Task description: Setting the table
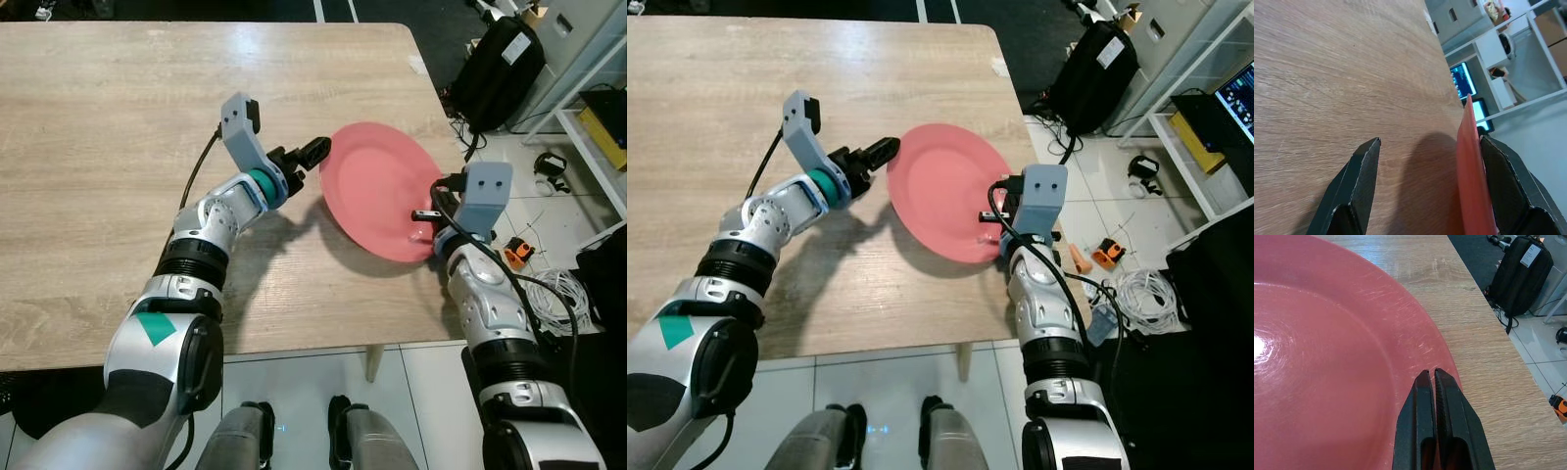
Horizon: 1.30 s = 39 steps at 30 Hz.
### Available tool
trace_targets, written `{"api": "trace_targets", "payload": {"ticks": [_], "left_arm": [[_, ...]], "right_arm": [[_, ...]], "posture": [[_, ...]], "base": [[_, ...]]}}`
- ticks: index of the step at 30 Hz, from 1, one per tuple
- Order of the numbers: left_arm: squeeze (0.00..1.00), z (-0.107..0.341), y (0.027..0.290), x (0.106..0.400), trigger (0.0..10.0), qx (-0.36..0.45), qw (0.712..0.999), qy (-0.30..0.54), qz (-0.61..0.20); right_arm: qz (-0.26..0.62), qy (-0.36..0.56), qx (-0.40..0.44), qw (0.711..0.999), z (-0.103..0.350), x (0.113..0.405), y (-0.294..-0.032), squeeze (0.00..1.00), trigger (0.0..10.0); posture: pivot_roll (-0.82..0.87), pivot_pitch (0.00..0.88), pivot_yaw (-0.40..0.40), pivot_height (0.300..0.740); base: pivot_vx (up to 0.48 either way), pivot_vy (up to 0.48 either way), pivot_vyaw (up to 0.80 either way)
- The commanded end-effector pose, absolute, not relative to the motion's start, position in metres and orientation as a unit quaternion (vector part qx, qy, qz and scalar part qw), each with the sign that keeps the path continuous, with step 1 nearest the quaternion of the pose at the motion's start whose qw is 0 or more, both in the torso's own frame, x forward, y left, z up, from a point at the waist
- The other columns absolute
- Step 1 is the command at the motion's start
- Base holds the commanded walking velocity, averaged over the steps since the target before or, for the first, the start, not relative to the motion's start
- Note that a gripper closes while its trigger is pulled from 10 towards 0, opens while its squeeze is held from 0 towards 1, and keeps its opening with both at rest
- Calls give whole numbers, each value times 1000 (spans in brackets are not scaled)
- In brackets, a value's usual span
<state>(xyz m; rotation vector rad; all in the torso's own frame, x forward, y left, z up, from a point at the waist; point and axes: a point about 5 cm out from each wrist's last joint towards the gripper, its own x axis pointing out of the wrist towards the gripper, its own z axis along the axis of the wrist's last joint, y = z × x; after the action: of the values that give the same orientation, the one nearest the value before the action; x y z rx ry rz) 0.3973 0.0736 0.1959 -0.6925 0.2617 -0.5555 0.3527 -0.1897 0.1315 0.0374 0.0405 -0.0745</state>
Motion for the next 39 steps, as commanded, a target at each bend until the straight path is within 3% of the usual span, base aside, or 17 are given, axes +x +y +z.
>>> {"api": "trace_targets", "payload": {"ticks": [1,9,25,31,32,33,35,36,37,38,39], "left_arm": [[0,199,68,398,10000,-335,892,123,-279],[0,231,48,398,10000,-306,889,76,-330],[0,206,41,390,10000,-331,862,172,-343],[0,193,36,383,10000,-306,853,206,-369],[0,190,36,383,8863,-303,853,211,-369],[0,190,36,383,8863,-303,853,211,-369],[0,188,37,383,4667,-303,853,216,-366],[0,188,37,383,3922,-304,852,217,-365],[0,188,37,383,3922,-304,852,217,-365],[0,189,38,383,0,-308,852,215,-365],[0,189,38,384,0,-310,852,213,-365]], "right_arm": [[-44,69,31,996,109,346,-193,0,10000],[-41,65,34,996,111,347,-190,0,10000],[-39,61,39,997,113,349,-190,0,10000],[-38,61,41,997,113,349,-189,0,10000],[-38,61,41,997,113,349,-189,0,10000],[-38,61,41,997,113,349,-189,0,10000],[-38,60,41,997,114,350,-189,0,10000],[-39,59,41,997,114,350,-189,0,10000],[-39,59,41,997,114,350,-189,0,10000],[-39,59,41,997,114,350,-189,0,10000],[-39,59,41,997,114,350,-189,0,10000]], "posture": [[52,109,25,740],[49,113,39,740],[48,121,36,740],[46,121,33,740],[47,120,33,740],[47,120,33,740],[48,120,33,740],[48,120,33,740],[48,120,33,740],[48,120,32,740],[48,120,32,740]], "base": [[0,0,0],[0,0,0],[0,0,0],[0,0,0],[0,0,0],[0,0,0],[0,0,0],[0,0,0],[0,0,0],[0,0,0],[0,0,0]]}}
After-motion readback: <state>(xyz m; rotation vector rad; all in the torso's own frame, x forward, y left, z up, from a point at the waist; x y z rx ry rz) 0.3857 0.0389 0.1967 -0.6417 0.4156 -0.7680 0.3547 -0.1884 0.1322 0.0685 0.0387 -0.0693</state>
